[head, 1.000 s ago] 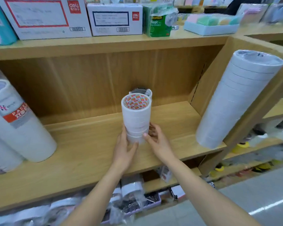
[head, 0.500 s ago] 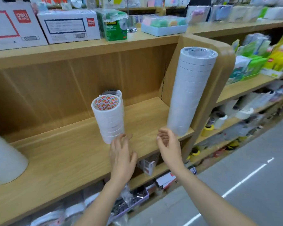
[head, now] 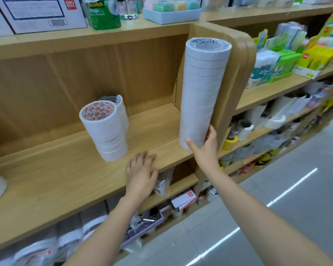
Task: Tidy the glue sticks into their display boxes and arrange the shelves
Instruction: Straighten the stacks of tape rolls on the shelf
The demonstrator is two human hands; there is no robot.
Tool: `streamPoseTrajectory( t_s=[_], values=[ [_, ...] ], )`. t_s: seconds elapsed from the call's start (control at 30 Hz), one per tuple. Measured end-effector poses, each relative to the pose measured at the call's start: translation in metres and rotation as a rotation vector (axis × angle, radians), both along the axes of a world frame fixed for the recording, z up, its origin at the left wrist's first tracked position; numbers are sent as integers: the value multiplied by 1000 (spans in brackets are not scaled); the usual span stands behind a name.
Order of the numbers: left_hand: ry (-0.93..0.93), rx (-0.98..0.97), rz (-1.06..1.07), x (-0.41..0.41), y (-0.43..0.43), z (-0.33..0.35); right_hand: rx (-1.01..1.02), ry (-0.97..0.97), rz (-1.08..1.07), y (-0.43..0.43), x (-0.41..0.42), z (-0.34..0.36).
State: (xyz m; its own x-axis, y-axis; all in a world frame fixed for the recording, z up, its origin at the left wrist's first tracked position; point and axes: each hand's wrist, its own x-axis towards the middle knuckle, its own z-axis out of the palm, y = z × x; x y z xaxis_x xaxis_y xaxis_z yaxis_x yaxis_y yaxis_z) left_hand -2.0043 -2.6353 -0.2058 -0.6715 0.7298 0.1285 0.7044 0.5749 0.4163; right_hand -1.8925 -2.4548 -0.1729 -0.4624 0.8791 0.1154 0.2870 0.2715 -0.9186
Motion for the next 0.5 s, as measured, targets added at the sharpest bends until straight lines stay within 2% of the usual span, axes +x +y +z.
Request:
streamPoseTrajectory(
  t_s=[0.2, 0.43, 0.5],
  values=[
    [7, 60, 125, 11, 14, -2, 47, 44, 18, 19, 0, -3],
    [-97, 70, 228, 24, 24, 3, 20, 114, 290, 29, 5, -7],
    [-164, 152, 220, 30, 26, 7, 26, 95, 327, 36, 5, -4]
  ],
)
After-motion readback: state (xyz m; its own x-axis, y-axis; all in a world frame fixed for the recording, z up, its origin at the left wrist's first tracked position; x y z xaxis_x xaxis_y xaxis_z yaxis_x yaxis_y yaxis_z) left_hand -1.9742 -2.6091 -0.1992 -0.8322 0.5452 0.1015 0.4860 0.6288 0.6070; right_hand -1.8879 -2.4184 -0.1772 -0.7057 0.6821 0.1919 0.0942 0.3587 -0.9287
